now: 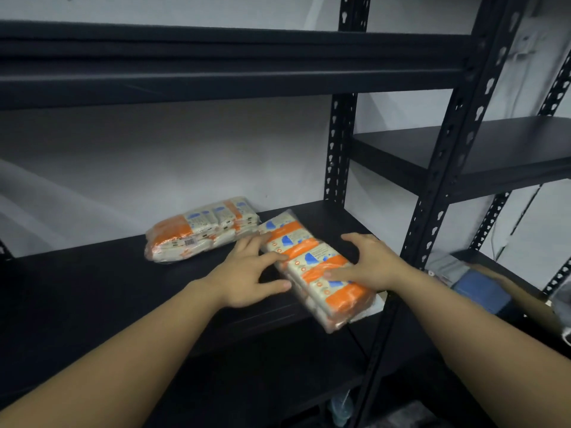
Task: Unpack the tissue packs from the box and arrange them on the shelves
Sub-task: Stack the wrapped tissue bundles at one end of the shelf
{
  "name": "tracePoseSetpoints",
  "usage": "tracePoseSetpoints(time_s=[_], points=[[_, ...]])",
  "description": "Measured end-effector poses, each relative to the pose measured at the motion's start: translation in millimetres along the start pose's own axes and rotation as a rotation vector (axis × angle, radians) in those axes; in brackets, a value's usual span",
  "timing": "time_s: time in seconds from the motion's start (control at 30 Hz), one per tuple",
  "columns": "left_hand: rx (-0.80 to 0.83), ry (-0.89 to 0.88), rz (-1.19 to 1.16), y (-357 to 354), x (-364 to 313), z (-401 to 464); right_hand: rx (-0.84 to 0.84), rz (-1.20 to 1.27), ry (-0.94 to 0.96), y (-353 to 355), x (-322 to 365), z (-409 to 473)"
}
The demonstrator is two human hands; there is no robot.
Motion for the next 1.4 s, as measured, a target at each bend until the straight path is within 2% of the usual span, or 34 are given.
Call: tracePoseSetpoints(time_s=[0.1,0.2,0.3,0.4,0.57,0.77,0.97,1.1,1.4], points=[[-0.017,-0.047,0.033,5,-14,-12,-0.097,-0.050,0.007,22,-4,0],[-0.044,-0.086,0.038,9,-26,-15,-0.201,-0.150,0.092,28,7,0],[-0.042,-0.086,-0.003,12,-24,-9,-0.217,-0.199,0.177,19,23,0],[-0.018,-0.047,-0.043,11,-12,0,-0.157,-0.183,0.213,2,35,1],[0.071,0.053,0.119,6,12,17,0.028,-0.331,0.242,-28,43,1],[0.069,0.221,0.149,13,32,32,0.080,-0.448,0.249,-26,40,22],[0.171,0.173,0.153,9,33,33,0.227,-0.565,0.288,-33,49,36],[0.349,0.139,0.026,-4,34,32,0.345,-0.456,0.209,-45,40,43],[0.309,0.139,-0.021,16,43,49,0.426,-0.393,0.231,-32,56,52]])
Point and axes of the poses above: each hand's wrist, its own z-axis towards the middle knuckle, its own y-axis out of the back of the hand, x = y × z, the point moved 10 cm from there along z, towards the middle knuckle, and after that the axes turned 10 degrees about z, right-handed, at the moved point
